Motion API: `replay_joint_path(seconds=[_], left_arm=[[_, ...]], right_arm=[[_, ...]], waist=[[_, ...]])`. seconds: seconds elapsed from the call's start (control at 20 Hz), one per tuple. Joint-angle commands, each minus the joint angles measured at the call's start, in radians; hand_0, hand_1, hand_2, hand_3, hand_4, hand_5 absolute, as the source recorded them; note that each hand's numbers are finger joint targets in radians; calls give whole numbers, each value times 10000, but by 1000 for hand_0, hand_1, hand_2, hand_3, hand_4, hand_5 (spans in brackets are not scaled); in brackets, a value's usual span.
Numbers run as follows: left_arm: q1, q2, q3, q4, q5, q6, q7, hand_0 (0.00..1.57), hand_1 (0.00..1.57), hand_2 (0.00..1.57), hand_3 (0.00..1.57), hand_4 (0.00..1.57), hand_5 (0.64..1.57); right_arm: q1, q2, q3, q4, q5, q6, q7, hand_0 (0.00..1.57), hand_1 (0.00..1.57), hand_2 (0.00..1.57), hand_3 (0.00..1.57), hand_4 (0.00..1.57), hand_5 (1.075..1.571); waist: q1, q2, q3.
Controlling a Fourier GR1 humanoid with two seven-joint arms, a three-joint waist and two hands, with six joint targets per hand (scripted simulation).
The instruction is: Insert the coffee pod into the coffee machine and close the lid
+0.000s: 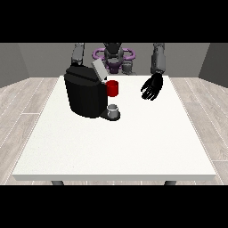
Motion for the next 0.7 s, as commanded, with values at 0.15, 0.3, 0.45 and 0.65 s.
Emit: replay_joint_path(seconds=[0.15,0.3,0.45,0.65], left_arm=[[-448,247,-462,1084,-1256,120,-32,826,826,998,857,340,1571],[60,190,-911,1244,-1830,194,-219,877,877,1003,820,284,1571],[-541,409,-768,1496,-1992,-362,-80,789,789,960,845,392,1571],[-833,234,-668,1771,-2172,-880,-186,870,870,1021,921,413,1571]], right_arm=[[-117,114,188,298,-190,249,-426,0,0,0,0,0,1571],[165,100,-4,439,-133,-14,-286,0,0,0,0,0,1571],[152,30,-295,1075,-245,-2,-998,0,0,0,0,0,1571],[371,-70,-445,1469,-416,206,-895,0,0,0,0,0,1571]], waist=[[-265,325,1],[-13,-212,1],[16,-34,3],[26,-529,2]])
